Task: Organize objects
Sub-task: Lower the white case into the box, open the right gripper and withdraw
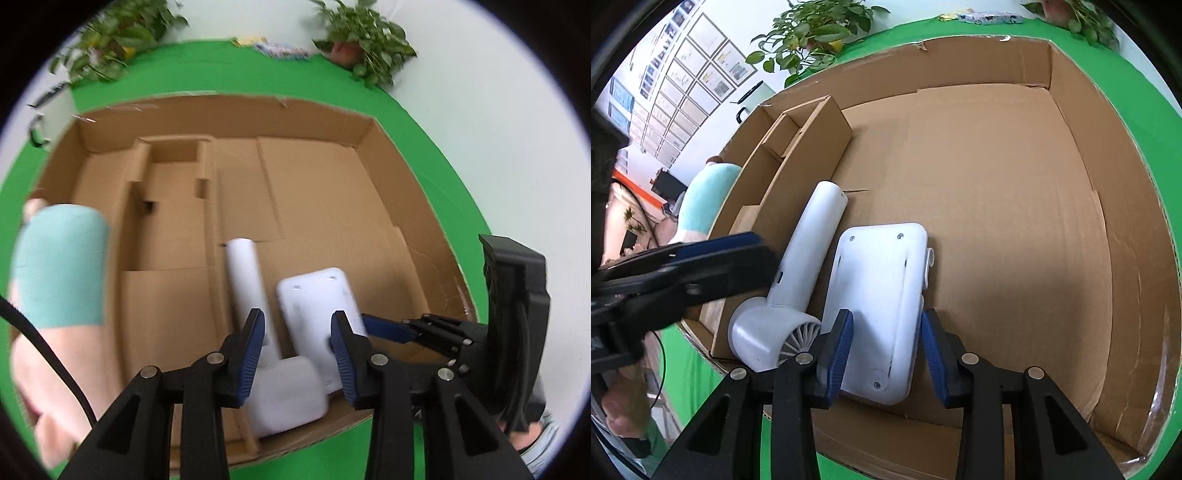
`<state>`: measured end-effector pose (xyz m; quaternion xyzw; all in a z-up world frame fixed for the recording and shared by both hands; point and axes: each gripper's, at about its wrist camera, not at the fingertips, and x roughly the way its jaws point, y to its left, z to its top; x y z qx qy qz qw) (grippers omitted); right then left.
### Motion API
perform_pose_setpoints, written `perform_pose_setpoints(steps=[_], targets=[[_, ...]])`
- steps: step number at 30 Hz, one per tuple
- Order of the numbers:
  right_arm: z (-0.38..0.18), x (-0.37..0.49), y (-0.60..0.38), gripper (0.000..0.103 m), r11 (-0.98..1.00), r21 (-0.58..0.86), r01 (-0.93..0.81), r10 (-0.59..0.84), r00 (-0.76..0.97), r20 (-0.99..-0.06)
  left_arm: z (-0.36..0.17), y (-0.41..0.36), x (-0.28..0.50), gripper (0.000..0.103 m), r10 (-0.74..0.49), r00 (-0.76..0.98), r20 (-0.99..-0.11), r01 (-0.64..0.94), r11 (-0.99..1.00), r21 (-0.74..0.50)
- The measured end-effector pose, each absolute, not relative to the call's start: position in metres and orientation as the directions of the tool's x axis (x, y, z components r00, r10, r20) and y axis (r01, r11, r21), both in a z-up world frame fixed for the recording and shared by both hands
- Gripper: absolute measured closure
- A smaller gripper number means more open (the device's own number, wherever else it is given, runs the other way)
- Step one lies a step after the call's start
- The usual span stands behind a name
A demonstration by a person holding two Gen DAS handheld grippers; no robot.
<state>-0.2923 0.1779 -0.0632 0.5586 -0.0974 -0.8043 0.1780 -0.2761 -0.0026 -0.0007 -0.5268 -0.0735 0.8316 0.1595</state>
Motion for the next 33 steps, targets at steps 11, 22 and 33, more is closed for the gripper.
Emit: perform_pose_setpoints(steps=[11,22,33], targets=[[-0.063,-0.282,0.173,0.056,-0.924,0.341,0.171,-0.38,-0.323,-0.867,-0.022,-0.042,-0.256,0.067,0.263,-0.42,-0.869,-0.082,-0.964,-0.252],[-0.008,-0.192,0.169,0.003,-0.979,0.086,0.183,-0.186,-0.644,-0.742,-0.021,-0.056,-0.227,0.064,0.277,-0.435,-0.857,-0.009,-0.953,-0.304],[-0.013,-0.149,0.149,0.003,-0.962,0.13,0.241,-0.257,-0.628,-0.735,-0.022,-0.062,-0.212,0.066,0.219,-0.417,-0.882,0.084,-0.957,-0.277]])
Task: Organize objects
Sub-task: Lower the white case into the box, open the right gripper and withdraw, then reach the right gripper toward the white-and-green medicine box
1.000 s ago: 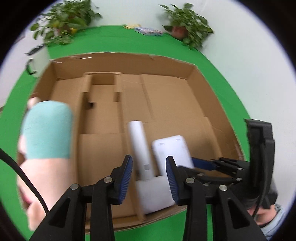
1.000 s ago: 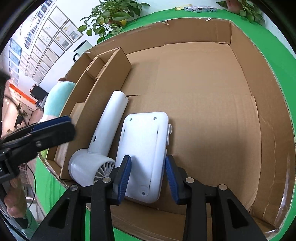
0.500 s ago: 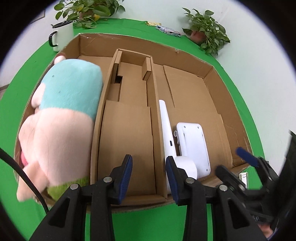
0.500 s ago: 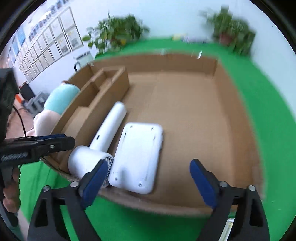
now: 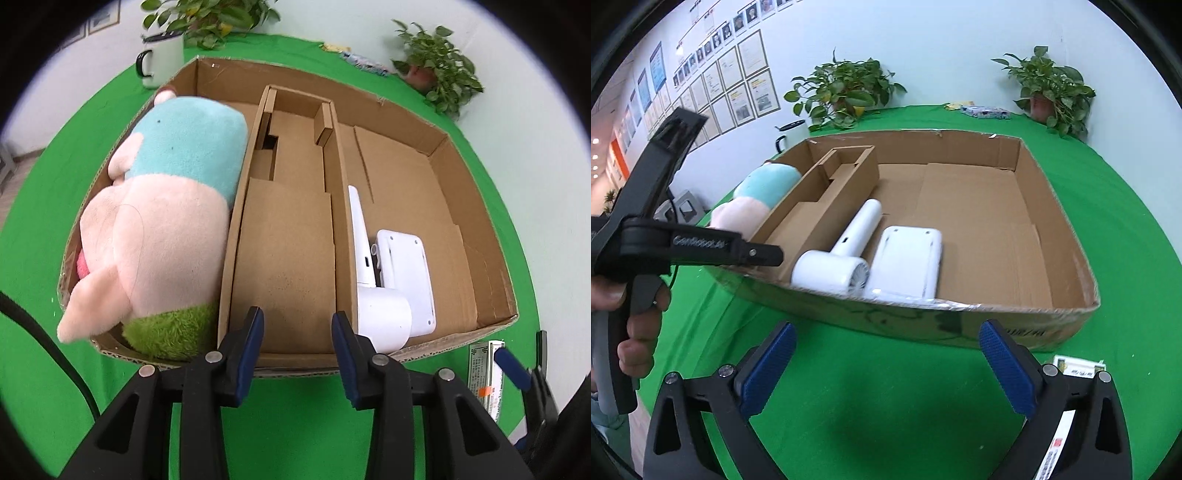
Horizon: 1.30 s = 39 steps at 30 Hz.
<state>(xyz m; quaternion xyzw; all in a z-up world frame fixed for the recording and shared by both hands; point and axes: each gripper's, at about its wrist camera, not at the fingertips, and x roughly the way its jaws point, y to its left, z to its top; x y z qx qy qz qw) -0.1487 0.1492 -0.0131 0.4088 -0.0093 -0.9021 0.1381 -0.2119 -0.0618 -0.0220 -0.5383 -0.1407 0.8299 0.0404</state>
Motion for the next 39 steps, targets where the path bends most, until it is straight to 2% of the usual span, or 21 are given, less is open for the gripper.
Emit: perform_pose_setpoints(steps=[6,11,15,17,19,21,22,26,28,32,33,36,37,39], targets=[[-0.011,-0.144,0.158,0.003,-0.958,0.162,0.236,-0.277,-0.625,-0.729,-0.024,-0.061,-0.218,0.066,0.212,-0.389,-0.896,0.145,-0.947,-0.287],[-0.001,-0.137,0.165,0.003,-0.963,0.152,0.223,-0.263,-0.652,-0.711,-0.016,-0.05,-0.215,0.066,0.208,-0.429,-0.879,0.091,-0.958,-0.271],[0.009,-0.123,0.162,0.001,-0.974,0.083,0.209,-0.208,-0.698,-0.685,0.009,-0.035,-0.195,0.066,0.132,-0.547,-0.827,0.027,-0.984,-0.175],[0.014,-0.116,0.163,0.001,-0.978,0.064,0.2,-0.191,-0.72,-0.667,0.024,-0.025,-0.179,0.059,0.106,-0.613,-0.783,-0.011,-0.992,-0.126],[0.019,-0.106,0.169,0.001,-0.984,0.056,0.171,-0.166,-0.746,-0.645,0.037,-0.017,-0.16,0.039,0.1,-0.677,-0.729,-0.052,-0.995,-0.089],[0.02,-0.094,0.181,0.001,-0.991,0.052,0.127,-0.13,-0.763,-0.633,0.046,-0.009,-0.133,0.026,0.082,-0.746,-0.661,-0.07,-0.997,-0.045],[0.02,-0.089,0.188,0.001,-0.994,0.048,0.103,-0.11,-0.768,-0.631,0.048,-0.007,-0.122,0.023,0.077,-0.771,-0.632,-0.072,-0.997,-0.034],[0.002,-0.064,0.226,0.001,-1.0,0.016,-0.018,0.002,-0.737,-0.676,0.036,0.001,-0.093,0.023,0.081,-0.801,-0.593,-0.098,-0.995,-0.002],[-0.017,-0.056,0.246,0.001,-0.997,0.001,-0.078,0.052,-0.673,-0.738,0.026,0.002,-0.087,0.023,0.08,-0.794,-0.603,-0.096,-0.995,-0.005],[-0.047,-0.049,0.266,0.001,-0.994,0.013,-0.112,0.056,-0.59,-0.805,0.0,0.0,-0.083,0.023,0.122,-0.752,-0.648,-0.104,-0.992,-0.066],[-0.055,-0.048,0.267,0.005,-0.994,0.019,-0.11,0.047,-0.567,-0.823,-0.004,-0.001,-0.081,0.023,0.126,-0.743,-0.657,-0.101,-0.992,-0.077],[-0.072,-0.049,0.263,0.038,-0.995,0.061,-0.074,-0.014,-0.514,-0.858,-0.011,-0.004,-0.072,0.023,0.134,-0.737,-0.663,-0.095,-0.991,-0.095],[-0.073,-0.048,0.258,0.044,-0.998,0.021,-0.067,0.017,-0.52,-0.854,-0.011,-0.006,-0.071,0.023,0.135,-0.736,-0.663,-0.092,-0.991,-0.1],[-0.072,-0.041,0.246,0.044,-0.999,0.039,-0.016,-0.025,-0.537,-0.843,-0.01,-0.01,-0.067,0.023,0.149,-0.737,-0.659,-0.095,-0.989,-0.118]])
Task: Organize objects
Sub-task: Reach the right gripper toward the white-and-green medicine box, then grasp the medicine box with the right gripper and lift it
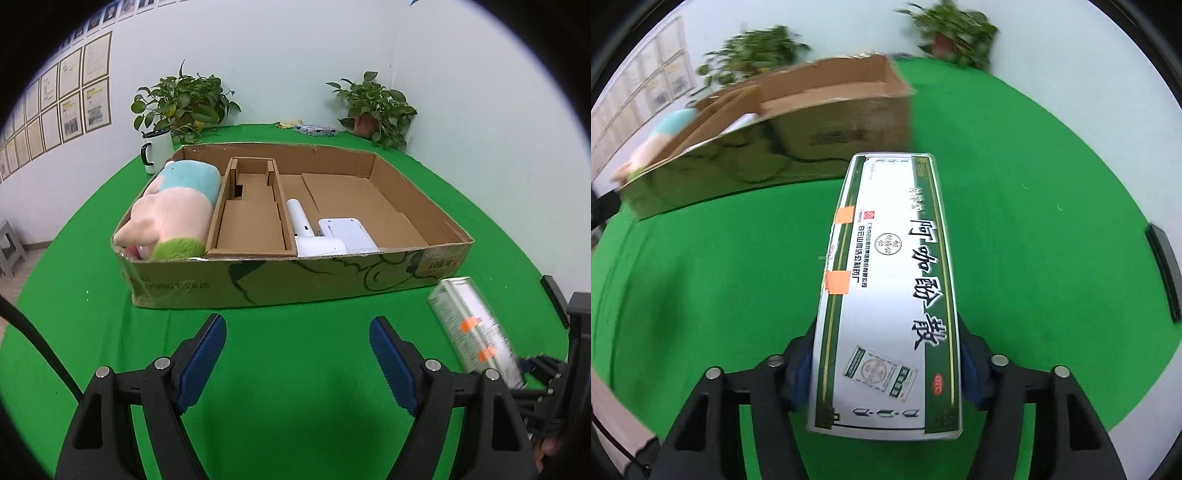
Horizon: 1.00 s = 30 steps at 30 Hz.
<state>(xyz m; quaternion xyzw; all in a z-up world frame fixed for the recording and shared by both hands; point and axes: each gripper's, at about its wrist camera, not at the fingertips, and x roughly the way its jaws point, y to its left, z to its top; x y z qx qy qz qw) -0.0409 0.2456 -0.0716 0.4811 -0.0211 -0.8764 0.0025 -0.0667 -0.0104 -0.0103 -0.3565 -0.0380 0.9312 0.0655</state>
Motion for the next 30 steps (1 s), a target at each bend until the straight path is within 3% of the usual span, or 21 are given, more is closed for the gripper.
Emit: perform_pose_setpoints(steps=[3,4,5,6,7,10,20,23,29,30], targets=[[-0.064,-0.028,0.217,0.041,-0.99,0.115,0.08,-0.14,-0.544,-0.827,-0.012,-0.015,-0.063,0.023,0.187,-0.727,-0.661,-0.11,-0.981,-0.157],[-0.062,-0.024,0.206,0.035,-0.985,0.127,0.121,-0.173,-0.55,-0.817,-0.013,-0.015,-0.063,0.023,0.202,-0.719,-0.665,-0.117,-0.978,-0.17],[-0.059,-0.02,0.197,0.026,-0.979,0.134,0.154,-0.198,-0.554,-0.808,-0.015,-0.016,-0.065,0.023,0.232,-0.698,-0.678,-0.131,-0.971,-0.197],[-0.054,-0.014,0.185,0.002,-0.969,0.145,0.202,-0.236,-0.566,-0.79,-0.018,-0.016,-0.066,0.023,0.251,-0.682,-0.687,-0.139,-0.967,-0.215],[-0.05,-0.008,0.177,0.001,-0.959,0.151,0.241,-0.268,-0.587,-0.764,-0.02,-0.015,-0.068,0.023,0.274,-0.663,-0.696,-0.148,-0.96,-0.237],[-0.042,0.007,0.157,0.001,-0.941,0.106,0.32,-0.293,-0.619,-0.729,-0.032,-0.007,-0.075,0.023,0.349,-0.609,-0.712,-0.186,-0.936,-0.3],[-0.055,0.001,0.158,0.001,-0.948,-0.013,0.318,-0.2,-0.628,-0.752,-0.075,0.026,-0.092,0.024,0.511,-0.437,-0.741,-0.193,-0.857,-0.477],[-0.06,-0.005,0.153,0.002,-0.945,0.024,0.325,-0.231,-0.615,-0.754,-0.08,0.03,-0.092,0.024,0.531,-0.423,-0.734,-0.195,-0.845,-0.498],[-0.068,-0.005,0.146,0.014,-0.944,0.041,0.327,-0.242,-0.604,-0.759,-0.08,0.035,-0.093,0.026,0.51,-0.422,-0.749,-0.197,-0.858,-0.474],[-0.068,-0.005,0.145,0.025,-0.943,0.04,0.33,-0.243,-0.604,-0.759,-0.08,0.036,-0.093,0.026,0.504,-0.417,-0.756,-0.188,-0.862,-0.471]])
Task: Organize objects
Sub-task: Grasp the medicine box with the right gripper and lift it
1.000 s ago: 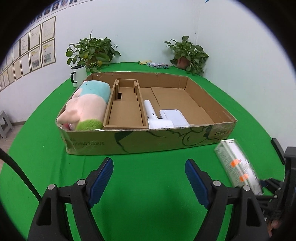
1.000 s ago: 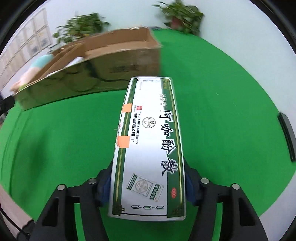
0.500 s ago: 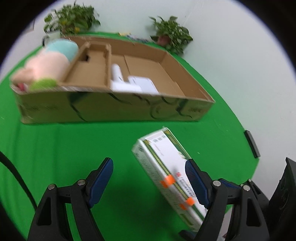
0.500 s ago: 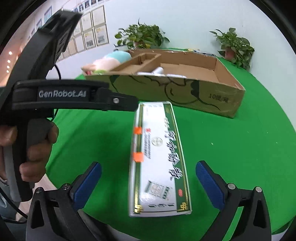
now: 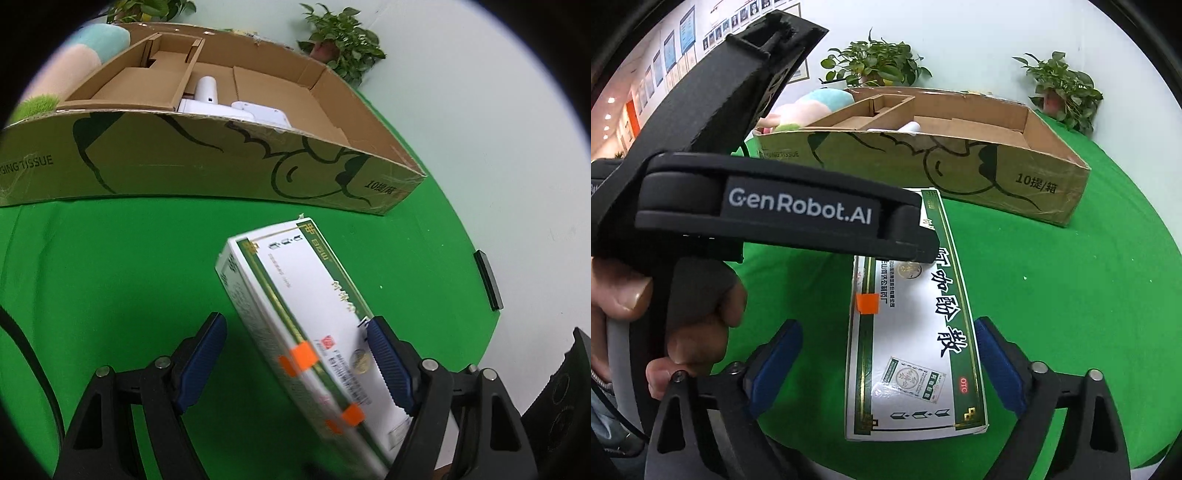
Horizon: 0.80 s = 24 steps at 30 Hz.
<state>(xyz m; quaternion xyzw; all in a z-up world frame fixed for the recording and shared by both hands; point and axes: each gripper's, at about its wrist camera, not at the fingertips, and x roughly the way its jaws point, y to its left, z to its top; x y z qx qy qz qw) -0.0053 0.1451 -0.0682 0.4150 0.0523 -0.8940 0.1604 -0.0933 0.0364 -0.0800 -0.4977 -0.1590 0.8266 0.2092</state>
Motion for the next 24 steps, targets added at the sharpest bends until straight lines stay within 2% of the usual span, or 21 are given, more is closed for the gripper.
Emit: perform_pose_setpoints(steps=[1,3,7,14,24], targets=[[-0.069,-0.006,0.143,0.039,-0.944,0.026,0.33,-0.231,-0.601,-0.765,-0.08,0.037,-0.094,0.026,0.499,-0.413,-0.762,-0.181,-0.865,-0.468],[-0.074,-0.01,0.139,0.042,-0.942,0.008,0.335,-0.215,-0.585,-0.782,-0.079,0.039,-0.096,0.026,0.492,-0.406,-0.771,-0.175,-0.869,-0.462],[-0.074,-0.01,0.139,0.043,-0.943,0.021,0.331,-0.222,-0.584,-0.781,-0.079,0.04,-0.095,0.026,0.495,-0.393,-0.775,-0.168,-0.867,-0.468],[-0.07,-0.014,0.154,0.044,-0.937,0.187,0.296,-0.328,-0.55,-0.768,-0.079,0.038,-0.093,0.03,0.489,-0.387,-0.782,-0.146,-0.87,-0.471],[-0.064,-0.008,0.151,0.044,-0.942,0.167,0.292,-0.314,-0.585,-0.748,-0.064,0.029,-0.087,0.044,0.546,-0.392,-0.74,-0.149,-0.832,-0.534]])
